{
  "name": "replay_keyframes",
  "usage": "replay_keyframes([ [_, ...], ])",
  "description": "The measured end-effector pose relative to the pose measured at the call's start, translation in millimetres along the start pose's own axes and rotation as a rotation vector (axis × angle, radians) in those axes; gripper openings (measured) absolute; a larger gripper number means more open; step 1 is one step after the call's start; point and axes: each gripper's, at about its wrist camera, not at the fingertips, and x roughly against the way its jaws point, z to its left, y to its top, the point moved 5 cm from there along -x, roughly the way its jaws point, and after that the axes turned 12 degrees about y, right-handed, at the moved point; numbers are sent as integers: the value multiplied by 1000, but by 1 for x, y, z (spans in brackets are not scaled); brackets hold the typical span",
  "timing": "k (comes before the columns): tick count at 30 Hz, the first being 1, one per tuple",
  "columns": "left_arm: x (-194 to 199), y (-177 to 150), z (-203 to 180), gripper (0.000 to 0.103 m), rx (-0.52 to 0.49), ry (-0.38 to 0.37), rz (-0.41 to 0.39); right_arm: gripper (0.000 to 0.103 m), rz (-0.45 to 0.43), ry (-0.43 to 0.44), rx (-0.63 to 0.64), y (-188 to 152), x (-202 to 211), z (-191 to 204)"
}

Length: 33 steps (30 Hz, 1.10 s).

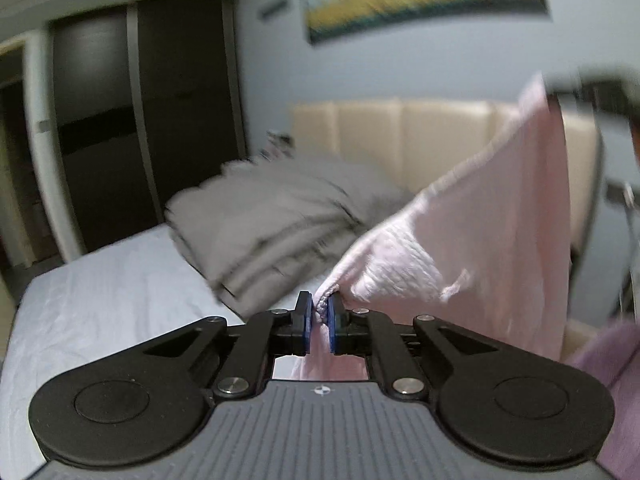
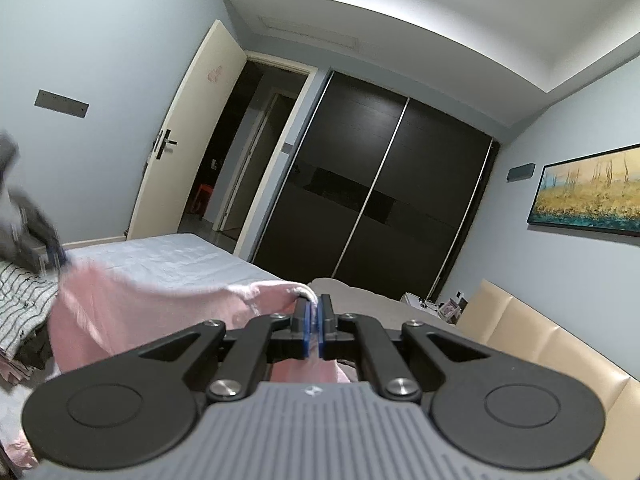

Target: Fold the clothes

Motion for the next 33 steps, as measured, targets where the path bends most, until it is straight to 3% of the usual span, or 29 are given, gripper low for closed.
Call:
replay_keyframes([
  [6,15,54,29,6,-12,154,-26,4,20,8,3,1,-42,-7],
  [13,-40,93,42,6,-92,373,11,4,60,-48,36,12,-139,-26],
  [18,-81,126,54,6,-112,508,-38,4,39,-139,41,37,-205,-49],
  [22,-91,165,63,6,-99,591,-130,4,-23,-211,41,65,-233,-66],
  [28,-67,202,64,6,-135,644,-252,4,-124,-276,54,103,-236,-80],
  [33,-61,169,59,6,-143,593,-222,4,-123,-230,54,86,-228,-70],
])
